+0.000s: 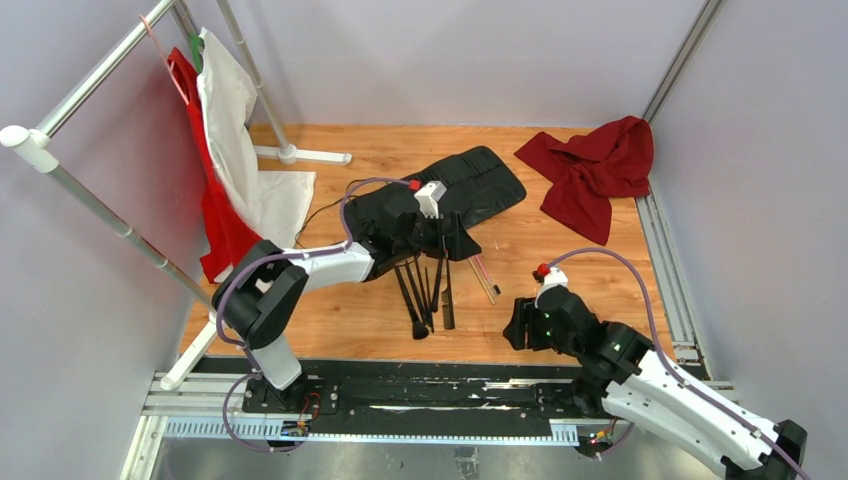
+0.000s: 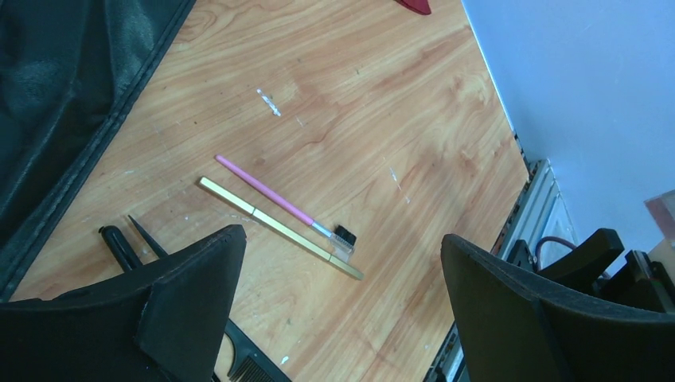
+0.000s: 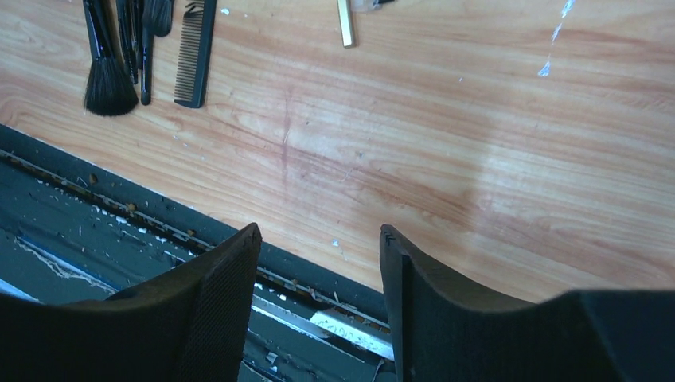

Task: Organize the makeup
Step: Pick up the makeup brush from the center of the board.

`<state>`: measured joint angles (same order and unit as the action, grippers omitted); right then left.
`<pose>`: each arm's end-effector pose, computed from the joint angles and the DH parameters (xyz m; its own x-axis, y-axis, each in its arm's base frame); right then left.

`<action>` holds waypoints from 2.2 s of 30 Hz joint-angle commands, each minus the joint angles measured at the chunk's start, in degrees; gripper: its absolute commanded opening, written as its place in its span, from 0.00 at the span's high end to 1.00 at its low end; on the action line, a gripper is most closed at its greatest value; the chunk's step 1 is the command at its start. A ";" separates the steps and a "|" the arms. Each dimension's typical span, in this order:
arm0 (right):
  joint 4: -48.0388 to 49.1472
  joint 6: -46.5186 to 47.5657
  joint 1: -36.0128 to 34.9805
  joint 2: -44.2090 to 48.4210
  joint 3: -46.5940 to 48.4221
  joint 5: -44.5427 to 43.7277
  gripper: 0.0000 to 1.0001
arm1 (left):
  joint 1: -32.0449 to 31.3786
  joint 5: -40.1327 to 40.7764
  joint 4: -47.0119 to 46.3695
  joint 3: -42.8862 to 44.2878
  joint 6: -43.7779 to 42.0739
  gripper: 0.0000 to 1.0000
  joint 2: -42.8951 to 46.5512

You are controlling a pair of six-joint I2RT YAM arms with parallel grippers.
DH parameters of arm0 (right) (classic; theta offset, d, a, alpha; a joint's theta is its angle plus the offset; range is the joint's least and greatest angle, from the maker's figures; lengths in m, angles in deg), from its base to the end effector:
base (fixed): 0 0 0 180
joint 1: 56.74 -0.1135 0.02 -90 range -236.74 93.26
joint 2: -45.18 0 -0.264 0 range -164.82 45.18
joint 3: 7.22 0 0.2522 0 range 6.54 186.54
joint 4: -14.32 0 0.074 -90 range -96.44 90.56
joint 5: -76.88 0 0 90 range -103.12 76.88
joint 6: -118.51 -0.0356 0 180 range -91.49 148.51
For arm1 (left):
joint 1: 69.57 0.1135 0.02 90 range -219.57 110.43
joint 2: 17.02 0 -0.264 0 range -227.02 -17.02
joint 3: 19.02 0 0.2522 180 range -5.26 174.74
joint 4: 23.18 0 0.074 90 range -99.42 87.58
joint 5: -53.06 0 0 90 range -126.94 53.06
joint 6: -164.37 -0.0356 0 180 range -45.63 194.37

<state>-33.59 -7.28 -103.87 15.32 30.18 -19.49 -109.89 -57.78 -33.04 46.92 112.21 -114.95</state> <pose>0.0875 0.0885 0.2072 -0.7498 0.0466 -0.6600 -0.2865 0.8763 0.3873 0.2737 -0.2489 0.2010 -0.7519 -0.1138 -0.6493 0.4998 0.5439 -0.6741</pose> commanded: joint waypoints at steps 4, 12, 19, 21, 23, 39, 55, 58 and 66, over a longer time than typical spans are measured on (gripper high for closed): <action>-5.29 -5.40 -6.58 -0.07 1.79 -5.59 0.42 | 0.15 3.00 3.40 -1.09 -2.79 0.02 4.86; -6.67 -8.60 -10.41 -0.11 0.91 -6.88 0.41 | 0.15 4.15 4.92 -1.31 -3.47 0.02 6.31; -7.86 -11.05 -13.49 -0.05 0.64 -8.55 0.41 | 0.15 4.94 5.52 -1.16 -3.81 0.02 6.32; -7.79 -10.55 -13.60 -0.44 1.34 -10.32 0.41 | 0.15 4.81 5.63 -1.21 -3.83 0.02 6.03; -7.42 -9.73 -13.60 -1.19 2.32 -12.04 0.41 | 0.15 4.64 5.58 -1.21 -3.84 0.02 5.56; -1.69 -2.53 -13.38 -6.95 5.68 -24.25 0.44 | 0.15 6.03 5.59 -1.93 -4.03 0.02 5.52; 1.41 4.06 -8.05 -9.01 9.40 -25.44 0.30 | 0.02 4.83 6.84 -2.27 -4.64 0.02 7.69; 2.05 5.26 -6.36 -9.79 10.42 -25.11 0.26 | -0.33 4.48 6.84 -2.17 -4.56 0.02 7.67; 5.69 8.61 0.53 -12.47 11.44 -19.84 0.25 | -0.85 4.18 6.93 -1.48 -4.10 0.02 7.19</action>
<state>-30.42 -1.03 -106.32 3.43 39.93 -41.30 -110.04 -52.42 -25.93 44.50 108.21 -108.54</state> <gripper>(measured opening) 0.749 0.979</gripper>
